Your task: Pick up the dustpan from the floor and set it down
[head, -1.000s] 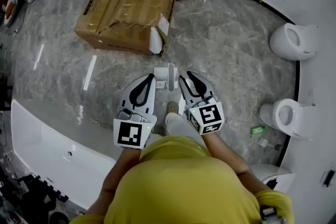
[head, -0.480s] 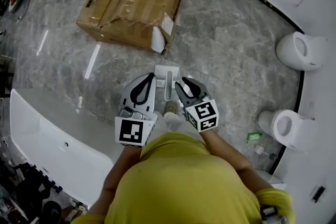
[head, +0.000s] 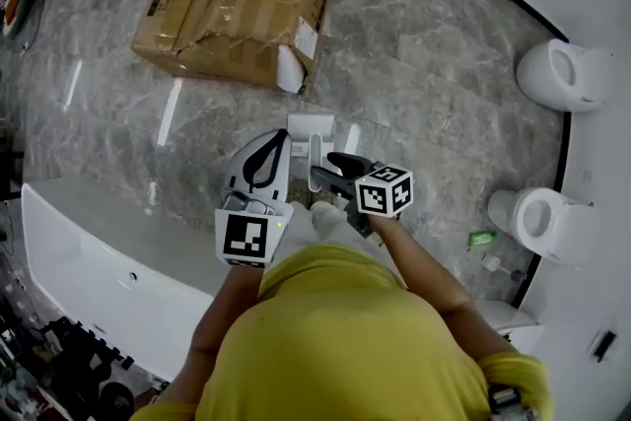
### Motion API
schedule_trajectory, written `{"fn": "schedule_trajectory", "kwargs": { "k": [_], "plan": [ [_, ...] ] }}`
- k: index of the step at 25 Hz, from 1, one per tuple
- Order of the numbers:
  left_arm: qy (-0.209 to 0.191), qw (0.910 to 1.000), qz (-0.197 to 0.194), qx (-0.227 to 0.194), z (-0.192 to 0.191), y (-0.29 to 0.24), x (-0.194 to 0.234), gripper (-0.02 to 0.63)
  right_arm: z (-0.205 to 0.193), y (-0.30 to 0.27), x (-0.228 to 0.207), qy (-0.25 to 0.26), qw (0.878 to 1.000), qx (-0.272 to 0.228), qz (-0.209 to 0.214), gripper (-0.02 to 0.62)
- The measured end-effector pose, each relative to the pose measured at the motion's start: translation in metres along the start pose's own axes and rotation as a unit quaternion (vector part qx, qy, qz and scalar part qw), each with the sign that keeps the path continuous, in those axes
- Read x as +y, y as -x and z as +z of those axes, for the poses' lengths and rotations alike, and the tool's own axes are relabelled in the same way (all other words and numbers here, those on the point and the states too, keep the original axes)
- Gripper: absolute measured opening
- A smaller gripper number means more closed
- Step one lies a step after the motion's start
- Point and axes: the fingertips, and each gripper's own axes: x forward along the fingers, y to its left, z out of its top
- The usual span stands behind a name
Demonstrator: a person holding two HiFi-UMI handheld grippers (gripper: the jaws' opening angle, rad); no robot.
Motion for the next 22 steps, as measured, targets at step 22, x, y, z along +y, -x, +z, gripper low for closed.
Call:
{"fn": "schedule_trajectory", "kwargs": {
  "k": [22],
  "plan": [
    [0.008,0.9994,-0.011,0.031,-0.008,-0.025,0.027,-0.002,-0.016,-0.036,0.006,-0.182,0.963,0.034,0.194,0.13]
  ]
}}
